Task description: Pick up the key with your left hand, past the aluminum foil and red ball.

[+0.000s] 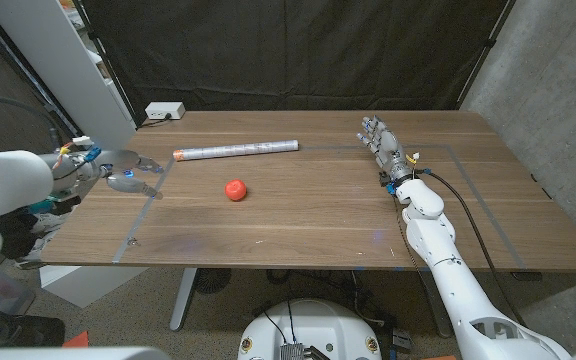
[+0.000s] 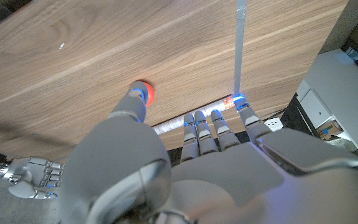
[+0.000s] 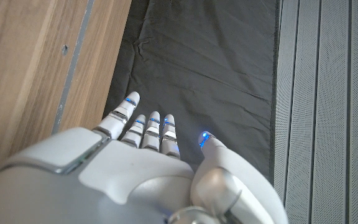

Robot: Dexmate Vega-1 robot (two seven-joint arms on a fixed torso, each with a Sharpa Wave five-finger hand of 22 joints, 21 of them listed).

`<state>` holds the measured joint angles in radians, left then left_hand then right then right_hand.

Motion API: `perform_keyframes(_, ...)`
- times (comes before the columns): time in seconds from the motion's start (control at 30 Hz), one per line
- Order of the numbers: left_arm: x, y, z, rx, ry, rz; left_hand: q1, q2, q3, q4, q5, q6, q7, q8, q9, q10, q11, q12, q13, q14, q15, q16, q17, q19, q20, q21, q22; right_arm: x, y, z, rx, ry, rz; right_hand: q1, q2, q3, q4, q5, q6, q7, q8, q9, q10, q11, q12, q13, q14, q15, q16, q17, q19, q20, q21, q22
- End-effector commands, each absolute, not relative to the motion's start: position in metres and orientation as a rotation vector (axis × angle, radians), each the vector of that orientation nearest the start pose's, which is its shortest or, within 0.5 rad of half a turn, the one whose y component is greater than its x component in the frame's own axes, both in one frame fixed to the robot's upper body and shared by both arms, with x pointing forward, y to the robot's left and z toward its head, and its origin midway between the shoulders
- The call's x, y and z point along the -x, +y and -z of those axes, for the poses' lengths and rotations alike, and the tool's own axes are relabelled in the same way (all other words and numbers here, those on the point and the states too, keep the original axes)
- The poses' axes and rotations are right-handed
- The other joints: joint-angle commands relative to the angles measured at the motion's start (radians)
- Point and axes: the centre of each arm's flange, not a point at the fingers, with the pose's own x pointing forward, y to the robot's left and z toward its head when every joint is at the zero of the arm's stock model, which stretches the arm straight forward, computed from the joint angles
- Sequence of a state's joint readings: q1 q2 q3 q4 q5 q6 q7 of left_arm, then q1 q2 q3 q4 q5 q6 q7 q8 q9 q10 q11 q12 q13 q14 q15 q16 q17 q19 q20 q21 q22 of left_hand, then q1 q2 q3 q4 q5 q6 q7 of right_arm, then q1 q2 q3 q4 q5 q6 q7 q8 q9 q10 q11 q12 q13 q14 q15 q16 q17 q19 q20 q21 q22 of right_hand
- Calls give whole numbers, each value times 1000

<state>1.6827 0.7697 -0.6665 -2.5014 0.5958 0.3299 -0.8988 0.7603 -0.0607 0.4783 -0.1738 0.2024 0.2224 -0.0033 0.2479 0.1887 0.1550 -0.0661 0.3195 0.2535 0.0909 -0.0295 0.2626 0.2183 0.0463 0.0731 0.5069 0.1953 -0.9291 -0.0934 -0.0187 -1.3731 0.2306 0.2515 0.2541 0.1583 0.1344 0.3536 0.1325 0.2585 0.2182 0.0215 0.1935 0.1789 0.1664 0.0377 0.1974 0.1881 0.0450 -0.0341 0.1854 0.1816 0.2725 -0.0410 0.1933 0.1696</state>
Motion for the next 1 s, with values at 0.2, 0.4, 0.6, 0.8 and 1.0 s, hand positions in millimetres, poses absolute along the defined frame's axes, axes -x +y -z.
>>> perform_keyframes(0.2, -360, 411, -38, -1614, 48, -74, 49, 10, 5, 0, -10, 19, -13, 4, 3, 26, -20, 13, 5, 23, -9, 7, 0, 14, -2, 7, 0, -627, -232, 20, -49, -718, -237, -5, 2, 6, -1, 4, 11, -3, 3, 5, 7, -2, 7, 6, 10, -27, 5, -1, 7, -40, 7, 3)
perform_keyframes(0.4, -364, 414, -37, -1648, 72, -92, 83, 19, 8, -2, -13, 27, -26, 5, 4, 36, -37, 15, 6, 38, -21, 12, -1, 21, -3, 7, -1, -629, -229, 19, -48, -716, -236, -6, 2, 6, -1, 5, 13, -2, 3, 5, 8, 0, 7, 6, 12, -27, 5, -1, 7, -40, 6, 3)
perform_keyframes(0.6, -370, 414, -36, -1696, 110, -105, 117, 17, 2, -2, -15, 72, -47, 19, 5, 49, -54, 17, 8, 42, -30, 12, -3, 32, -11, 8, -1, -633, -226, 19, -47, -712, -235, -7, 2, 7, -1, 5, 13, -2, 3, 5, 8, 0, 6, 6, 12, -27, 5, 0, 7, -41, 6, 3)
perform_keyframes(0.8, -377, 414, -36, -1714, 154, -91, 128, 6, -7, -1, -15, 93, -54, 25, 5, 51, -60, 16, 9, 45, -40, 12, -5, 36, -18, 7, -2, -636, -225, 19, -49, -707, -232, -8, 2, 7, 0, 5, 13, -2, 2, 5, 8, -2, 6, 6, 13, -27, 5, 0, 6, -41, 5, 3)
perform_keyframes(1.0, -386, 412, -35, -1731, 209, -62, 133, -9, -20, 1, -13, 113, -51, 30, 5, 56, -67, 16, 10, 45, -44, 10, -6, 36, -22, 5, -2, -639, -225, 19, -48, -705, -229, -9, 2, 7, 0, 5, 14, -1, 2, 5, 9, 0, 6, 6, 13, -27, 5, 0, 6, -42, 5, 3)
